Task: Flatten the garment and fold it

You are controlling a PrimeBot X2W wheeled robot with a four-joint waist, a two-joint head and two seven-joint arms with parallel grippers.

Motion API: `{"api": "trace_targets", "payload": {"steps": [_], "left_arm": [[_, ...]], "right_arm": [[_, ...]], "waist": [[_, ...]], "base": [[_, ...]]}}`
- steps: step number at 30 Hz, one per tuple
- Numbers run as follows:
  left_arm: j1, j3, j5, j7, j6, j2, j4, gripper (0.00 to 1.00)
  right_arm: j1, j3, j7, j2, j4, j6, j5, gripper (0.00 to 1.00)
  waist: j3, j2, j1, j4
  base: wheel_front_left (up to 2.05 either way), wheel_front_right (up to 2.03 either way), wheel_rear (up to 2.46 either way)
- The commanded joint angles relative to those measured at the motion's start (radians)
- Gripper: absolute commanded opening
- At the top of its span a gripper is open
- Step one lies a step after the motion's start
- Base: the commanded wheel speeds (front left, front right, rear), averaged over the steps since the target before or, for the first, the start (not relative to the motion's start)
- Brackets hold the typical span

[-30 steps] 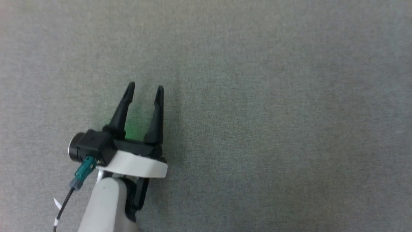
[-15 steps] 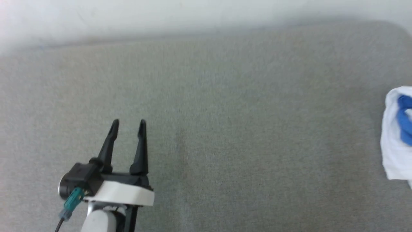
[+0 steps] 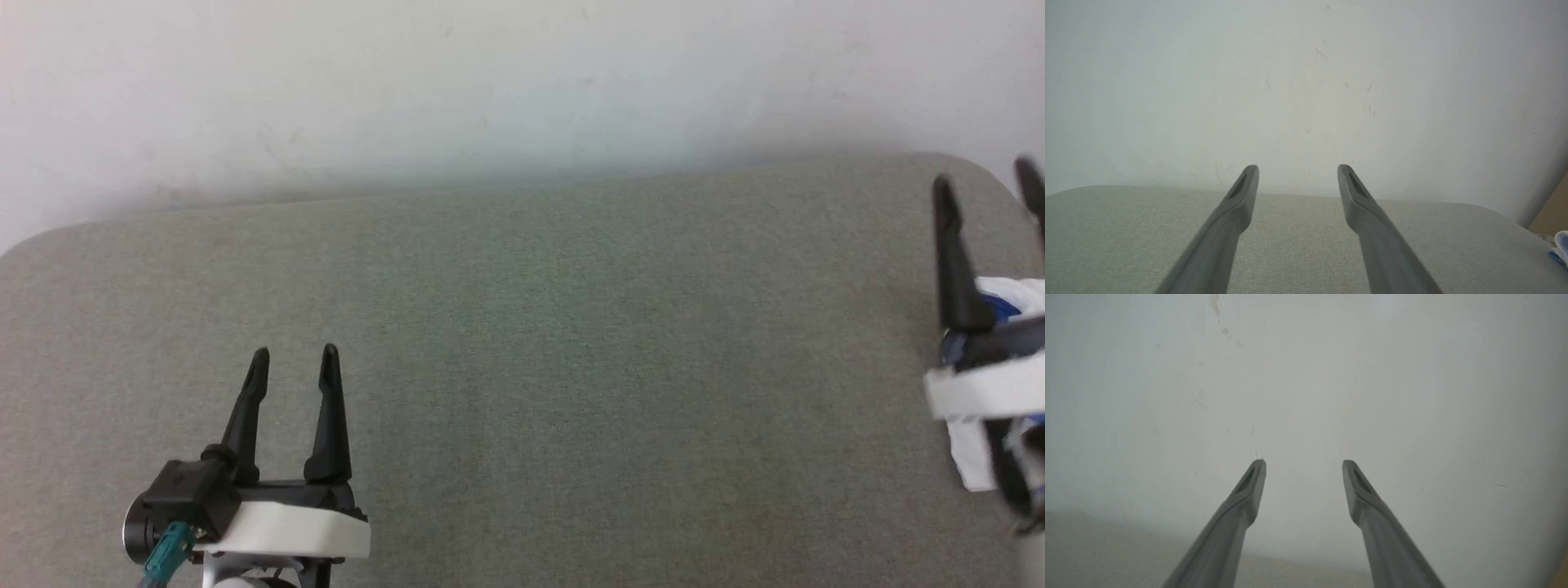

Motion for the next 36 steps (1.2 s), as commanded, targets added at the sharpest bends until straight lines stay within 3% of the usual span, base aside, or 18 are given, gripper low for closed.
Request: {"api": "trace_targets", "payload": {"steps": [1, 6, 11, 35, 36], "left_arm": [[0.016, -0.002, 0.012, -0.005, 0.014, 0.0, 0.003, 1.0], [0.034, -0.011, 0.032, -0.005, 0.04, 0.0, 0.016, 1.0], [0.045, -0.025, 0.041, -0.005, 0.046, 0.0, 0.044, 1.0], [0.047, -0.037, 0.019, -0.005, 0.067, 0.0, 0.08, 1.0], [0.04, -0.038, 0.02, 0.001, 0.059, 0.0, 0.083, 0.0]], "right_arm": [[0.057, -0.018, -0.009, 0.061, -0.03, -0.002, -0.015, 1.0], [0.189, -0.034, -0.023, 0.191, -0.069, -0.002, -0.061, 1.0], [0.278, -0.021, -0.029, 0.245, -0.053, -0.002, -0.111, 1.0], [0.309, -0.001, -0.031, 0.278, -0.026, -0.002, -0.136, 1.0], [0.312, -0.002, -0.025, 0.274, -0.02, 0.0, -0.134, 0.0]], "waist": [[-0.017, -0.0001, 0.0002, 0.024], [-0.022, -0.0001, 0.0002, 0.042], [-0.02, -0.0001, 0.0002, 0.057], [-0.014, -0.0001, 0.0002, 0.066], [-0.014, -0.0001, 0.0003, 0.066]], "base": [[0.0, 0.0, 0.0], [0.0, 0.0, 0.0], [0.0, 0.0, 0.0], [0.0, 0.0, 0.0], [0.0, 0.0, 0.0]]}}
